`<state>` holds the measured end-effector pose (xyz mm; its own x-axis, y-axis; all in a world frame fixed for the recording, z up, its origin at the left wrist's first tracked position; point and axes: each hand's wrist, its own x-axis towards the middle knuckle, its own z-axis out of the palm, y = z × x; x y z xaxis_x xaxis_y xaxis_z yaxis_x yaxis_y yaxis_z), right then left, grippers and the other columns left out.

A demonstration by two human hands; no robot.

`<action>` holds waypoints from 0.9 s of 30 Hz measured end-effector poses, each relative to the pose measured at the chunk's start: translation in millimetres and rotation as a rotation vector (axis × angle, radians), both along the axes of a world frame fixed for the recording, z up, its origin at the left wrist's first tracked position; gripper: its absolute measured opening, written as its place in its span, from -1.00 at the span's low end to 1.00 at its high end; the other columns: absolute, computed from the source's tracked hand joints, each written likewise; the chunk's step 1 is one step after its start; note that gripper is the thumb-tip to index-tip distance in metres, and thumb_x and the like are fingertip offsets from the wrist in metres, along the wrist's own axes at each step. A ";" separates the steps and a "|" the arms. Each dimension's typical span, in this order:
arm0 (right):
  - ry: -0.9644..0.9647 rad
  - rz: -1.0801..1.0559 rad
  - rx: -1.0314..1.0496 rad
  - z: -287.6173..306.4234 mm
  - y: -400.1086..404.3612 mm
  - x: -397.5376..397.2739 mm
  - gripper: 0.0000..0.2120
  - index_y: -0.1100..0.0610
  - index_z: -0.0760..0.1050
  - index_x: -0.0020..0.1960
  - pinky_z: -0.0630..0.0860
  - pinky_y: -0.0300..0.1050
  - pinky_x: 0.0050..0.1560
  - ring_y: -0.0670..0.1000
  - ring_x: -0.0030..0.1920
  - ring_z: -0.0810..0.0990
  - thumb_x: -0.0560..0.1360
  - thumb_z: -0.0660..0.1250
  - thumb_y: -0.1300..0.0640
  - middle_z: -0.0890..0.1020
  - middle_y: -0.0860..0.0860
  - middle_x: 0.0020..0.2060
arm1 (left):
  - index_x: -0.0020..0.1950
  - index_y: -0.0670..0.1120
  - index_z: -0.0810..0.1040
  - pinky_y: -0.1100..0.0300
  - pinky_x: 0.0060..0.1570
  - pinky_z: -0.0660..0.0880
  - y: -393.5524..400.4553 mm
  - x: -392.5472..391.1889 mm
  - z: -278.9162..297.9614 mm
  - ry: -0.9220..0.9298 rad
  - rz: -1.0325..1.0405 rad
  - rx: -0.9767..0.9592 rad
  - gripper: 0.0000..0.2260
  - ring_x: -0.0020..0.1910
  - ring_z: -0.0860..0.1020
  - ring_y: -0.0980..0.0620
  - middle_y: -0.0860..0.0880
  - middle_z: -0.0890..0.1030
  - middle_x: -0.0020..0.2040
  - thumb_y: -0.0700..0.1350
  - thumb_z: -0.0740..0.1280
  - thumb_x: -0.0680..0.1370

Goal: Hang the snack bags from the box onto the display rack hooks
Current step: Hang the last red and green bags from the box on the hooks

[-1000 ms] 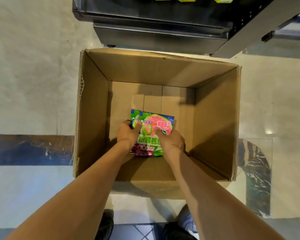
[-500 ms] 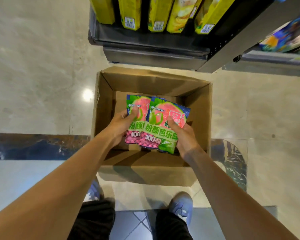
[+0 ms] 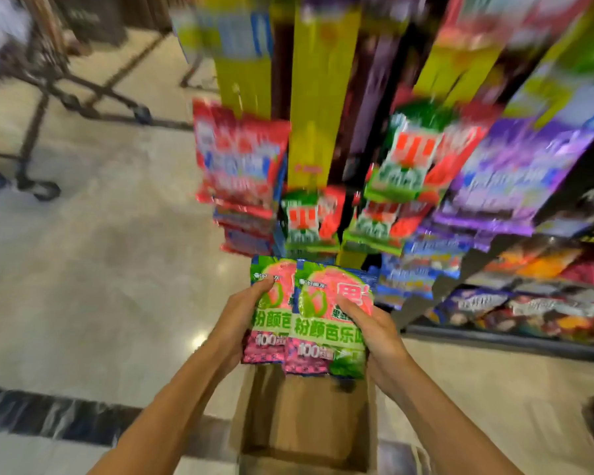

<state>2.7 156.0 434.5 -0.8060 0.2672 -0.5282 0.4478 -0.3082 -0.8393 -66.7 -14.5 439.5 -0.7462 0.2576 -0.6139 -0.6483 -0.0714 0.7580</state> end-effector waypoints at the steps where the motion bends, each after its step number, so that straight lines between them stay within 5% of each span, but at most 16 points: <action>1: 0.037 0.008 0.009 28.4 0.4 -3.3 -0.59 0.08 0.62 0.06 0.48 0.15 0.22 0.09 0.05 0.65 0.28 0.46 -0.10 0.70 0.03 -0.04 | 0.00 -0.15 0.62 -0.04 -0.06 0.59 -2.0 -2.3 30.2 0.049 0.007 0.008 -0.76 -0.24 0.68 -0.12 -0.20 0.70 -0.14 0.00 0.28 0.54; 6: 0.174 0.025 -0.018 146.6 6.7 -11.9 -0.75 0.11 0.59 0.08 0.52 0.15 0.16 0.10 -0.02 0.67 0.43 0.41 0.07 0.70 0.10 -0.06 | 0.02 -0.13 0.60 -0.01 -0.16 0.60 -12.3 -2.4 158.6 0.239 0.068 0.021 -0.76 -0.29 0.67 -0.09 -0.18 0.70 -0.14 0.02 0.29 0.53; 12: 0.338 0.051 0.020 258.1 0.5 -11.2 -0.72 0.16 0.61 0.04 0.53 0.13 0.15 0.11 -0.02 0.66 0.38 0.45 0.08 0.71 0.11 -0.09 | -0.14 -0.12 0.60 -0.07 -0.08 0.57 -20.6 12.8 273.7 0.401 0.117 0.045 -0.77 -0.32 0.66 -0.12 -0.18 0.69 -0.24 0.01 0.28 0.54; 17: 0.453 0.043 -0.008 343.3 -6.9 -10.8 -0.91 0.19 0.60 -0.07 0.63 -0.12 -0.34 0.01 -0.38 0.67 0.45 0.39 0.19 0.69 0.06 -0.35 | -0.18 -0.14 0.58 -0.06 -0.01 0.52 -30.7 19.0 356.0 0.512 0.146 0.072 -0.80 -0.26 0.60 -0.14 -0.20 0.64 -0.21 -0.05 0.28 0.53; 21: 0.513 0.016 0.024 403.2 -15.9 -5.8 -0.95 0.17 0.53 -0.15 0.61 0.05 -0.10 0.06 -0.27 0.65 0.45 0.39 0.21 0.68 0.02 -0.39 | -0.15 -0.15 0.56 0.08 -0.20 0.49 -39.5 19.4 409.5 0.641 0.139 0.042 -0.83 -0.29 0.58 -0.09 -0.15 0.62 -0.22 -0.08 0.27 0.54; 27: 0.619 -0.010 0.119 471.9 -36.1 -1.9 -0.93 0.17 0.53 -0.18 0.42 -0.39 -0.55 -0.08 -0.38 0.56 0.47 0.37 0.21 0.59 -0.01 -0.35 | -0.20 -0.10 0.44 0.19 -0.33 0.38 -52.6 16.0 468.8 0.719 0.168 -0.009 -0.87 -0.42 0.47 0.01 -0.02 0.48 -0.40 -0.11 0.23 0.53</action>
